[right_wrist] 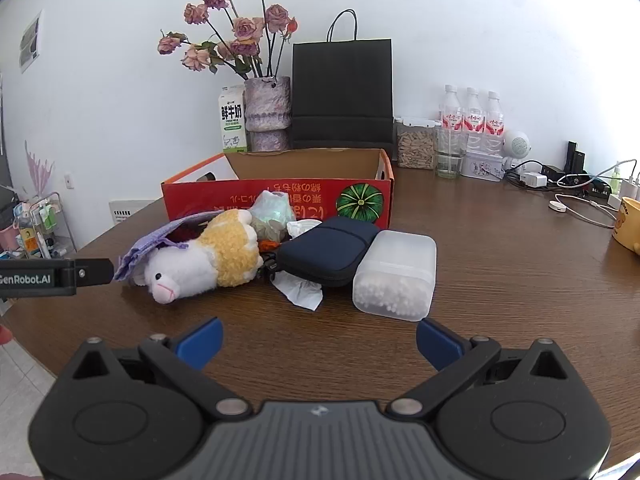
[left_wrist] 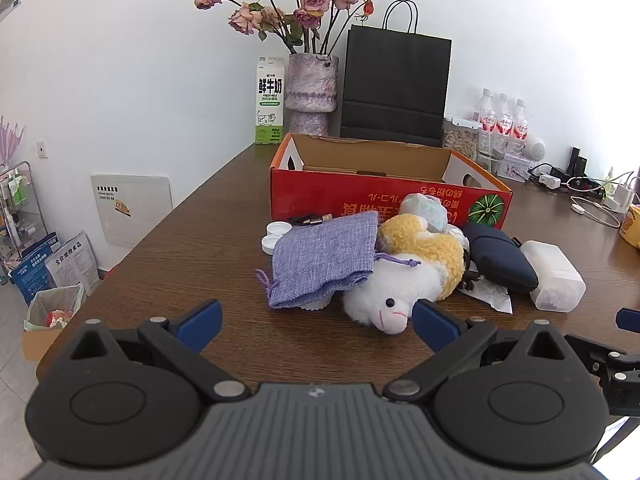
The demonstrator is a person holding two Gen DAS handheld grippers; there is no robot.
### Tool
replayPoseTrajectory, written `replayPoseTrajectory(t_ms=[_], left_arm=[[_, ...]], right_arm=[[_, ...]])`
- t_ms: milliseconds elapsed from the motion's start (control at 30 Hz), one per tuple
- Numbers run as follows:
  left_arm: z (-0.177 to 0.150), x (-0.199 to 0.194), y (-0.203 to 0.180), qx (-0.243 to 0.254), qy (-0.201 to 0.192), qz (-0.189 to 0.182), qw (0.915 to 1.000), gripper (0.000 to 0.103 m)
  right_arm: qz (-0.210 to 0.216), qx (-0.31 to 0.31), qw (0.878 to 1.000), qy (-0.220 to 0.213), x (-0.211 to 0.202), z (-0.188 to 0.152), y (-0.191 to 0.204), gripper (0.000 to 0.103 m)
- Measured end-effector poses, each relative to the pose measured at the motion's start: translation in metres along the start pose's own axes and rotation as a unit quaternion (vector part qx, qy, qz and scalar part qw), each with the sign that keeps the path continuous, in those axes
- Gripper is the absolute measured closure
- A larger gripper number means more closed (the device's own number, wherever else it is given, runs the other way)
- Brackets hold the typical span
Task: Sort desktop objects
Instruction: 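Move both grippers toward the cluttered objects in front of the box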
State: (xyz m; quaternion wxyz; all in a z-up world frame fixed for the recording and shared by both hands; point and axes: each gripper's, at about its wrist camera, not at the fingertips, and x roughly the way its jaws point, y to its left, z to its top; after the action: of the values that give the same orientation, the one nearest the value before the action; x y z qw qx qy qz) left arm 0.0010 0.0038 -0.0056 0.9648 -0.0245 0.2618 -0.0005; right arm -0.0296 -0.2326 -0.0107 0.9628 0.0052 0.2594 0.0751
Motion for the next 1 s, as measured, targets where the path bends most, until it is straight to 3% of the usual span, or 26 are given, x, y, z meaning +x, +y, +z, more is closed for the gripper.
replayPoseTrajectory(t_ms=[1000], left_arm=[[-0.0059, 0.0032, 0.0017, 0.0, 0.005, 0.0, 1.0, 0.0]], right_arm=[[-0.001, 0.003, 1.0, 0.002, 0.0033, -0.0035, -0.0026, 0.0]])
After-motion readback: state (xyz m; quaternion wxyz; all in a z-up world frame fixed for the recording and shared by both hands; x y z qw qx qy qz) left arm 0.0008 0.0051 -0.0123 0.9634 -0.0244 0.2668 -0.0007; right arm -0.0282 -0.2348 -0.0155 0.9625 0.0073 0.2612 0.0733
